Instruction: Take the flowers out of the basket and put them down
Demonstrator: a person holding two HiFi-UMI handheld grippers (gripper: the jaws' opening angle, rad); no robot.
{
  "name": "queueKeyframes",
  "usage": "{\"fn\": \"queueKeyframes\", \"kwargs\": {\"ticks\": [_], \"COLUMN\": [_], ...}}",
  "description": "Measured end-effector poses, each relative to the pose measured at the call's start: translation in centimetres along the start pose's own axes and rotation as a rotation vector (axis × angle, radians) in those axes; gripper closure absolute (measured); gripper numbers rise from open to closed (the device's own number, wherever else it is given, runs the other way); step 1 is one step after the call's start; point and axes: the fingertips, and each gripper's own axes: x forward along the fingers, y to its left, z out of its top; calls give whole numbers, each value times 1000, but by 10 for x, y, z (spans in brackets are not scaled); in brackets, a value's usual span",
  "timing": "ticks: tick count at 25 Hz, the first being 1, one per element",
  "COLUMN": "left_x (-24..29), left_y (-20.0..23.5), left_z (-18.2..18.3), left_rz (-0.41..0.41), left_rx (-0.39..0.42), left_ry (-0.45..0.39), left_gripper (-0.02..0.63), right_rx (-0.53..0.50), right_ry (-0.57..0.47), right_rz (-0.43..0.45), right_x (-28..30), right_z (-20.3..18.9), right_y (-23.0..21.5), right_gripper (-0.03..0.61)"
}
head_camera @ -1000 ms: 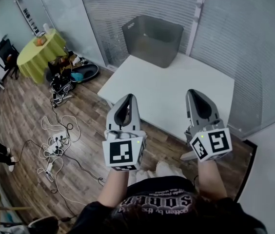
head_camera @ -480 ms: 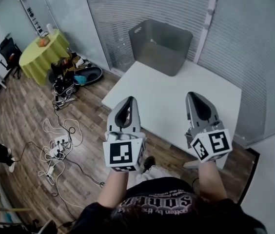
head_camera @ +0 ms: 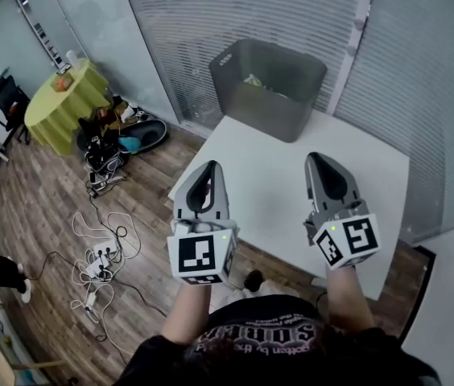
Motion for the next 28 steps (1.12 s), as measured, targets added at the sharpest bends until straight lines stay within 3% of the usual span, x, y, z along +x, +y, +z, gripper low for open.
{"fn": "queueKeyframes", "kwargs": {"ticks": [12, 19, 28], "left_x": [91, 118, 150], "left_y": [-2, 8, 18], "left_z": [-3, 16, 5], "left_rz": [-103, -122, -195], "left_rx": [6, -28, -32], "left_ry": [4, -12, -14], "left_gripper": [612, 612, 612], "right_rx": [-11, -34, -54], "right_ry": [-9, 19, 30], "right_rz": [-52, -95, -132], "right_x": [52, 69, 93], "right_z": [0, 17, 3], "right_y": [-40, -54, -61], "right_gripper": [549, 549, 549]}}
